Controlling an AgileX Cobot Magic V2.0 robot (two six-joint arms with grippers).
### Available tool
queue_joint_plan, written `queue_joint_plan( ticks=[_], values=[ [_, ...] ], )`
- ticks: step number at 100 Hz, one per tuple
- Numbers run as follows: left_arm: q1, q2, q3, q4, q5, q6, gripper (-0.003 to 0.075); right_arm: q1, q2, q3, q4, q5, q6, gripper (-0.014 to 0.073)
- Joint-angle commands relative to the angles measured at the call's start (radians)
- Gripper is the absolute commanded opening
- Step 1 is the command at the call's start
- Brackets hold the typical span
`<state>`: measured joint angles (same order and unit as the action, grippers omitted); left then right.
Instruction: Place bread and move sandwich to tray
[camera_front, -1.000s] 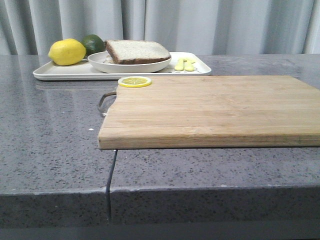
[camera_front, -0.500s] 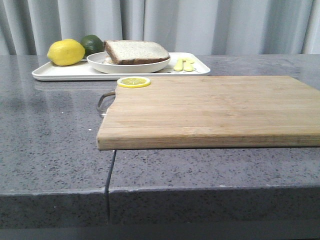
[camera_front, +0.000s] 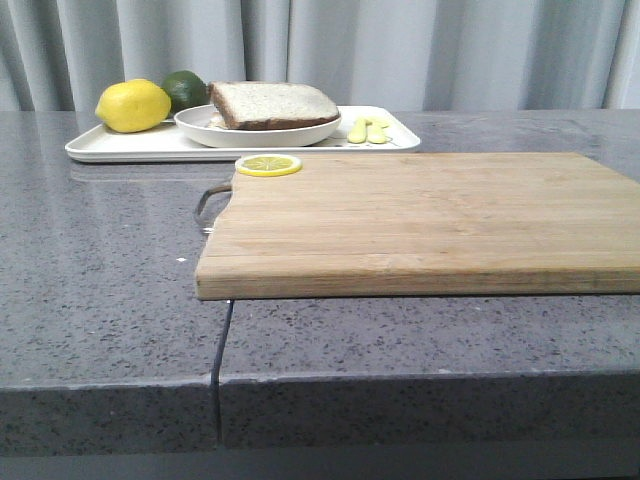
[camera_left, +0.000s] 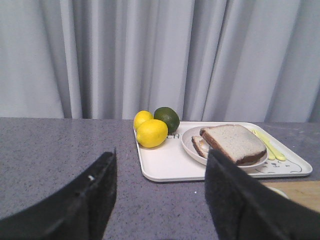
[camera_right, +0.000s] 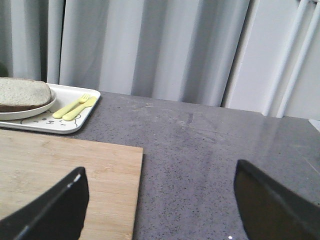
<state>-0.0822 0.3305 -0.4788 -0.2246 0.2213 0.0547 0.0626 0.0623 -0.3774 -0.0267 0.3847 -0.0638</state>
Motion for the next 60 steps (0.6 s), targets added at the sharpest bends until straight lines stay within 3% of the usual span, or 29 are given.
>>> queue_joint_plan(
  ticks=[1,19,41,50,60],
  values=[
    [-0.005,-0.085,0.040,-0.008,-0.066,0.003,0.0368,-0.004,-0.030,-0.005,-0.012,-0.041,-0.011,0.0593],
    [-0.005,-0.203,0.134,-0.037,-0.058,0.003,0.0368,-0.004,-0.048,0.008,-0.012,0.011,-0.011,0.0593],
    [-0.005,-0.212,0.184,-0.037,-0.060,0.003,0.0368,-0.004,-0.048,0.009,-0.012,0.019,-0.011,0.0584],
    [-0.005,-0.212,0.189,-0.037,-0.060,0.003,0.0341,-0.004,-0.048,0.009,-0.012,0.019,-0.011,0.0514],
    [-0.005,-0.212,0.189,-0.037,-0.060,0.003,0.0250,-0.004,-0.048,0.009,-0.012,0.019,-0.011,0.0349]
  ],
)
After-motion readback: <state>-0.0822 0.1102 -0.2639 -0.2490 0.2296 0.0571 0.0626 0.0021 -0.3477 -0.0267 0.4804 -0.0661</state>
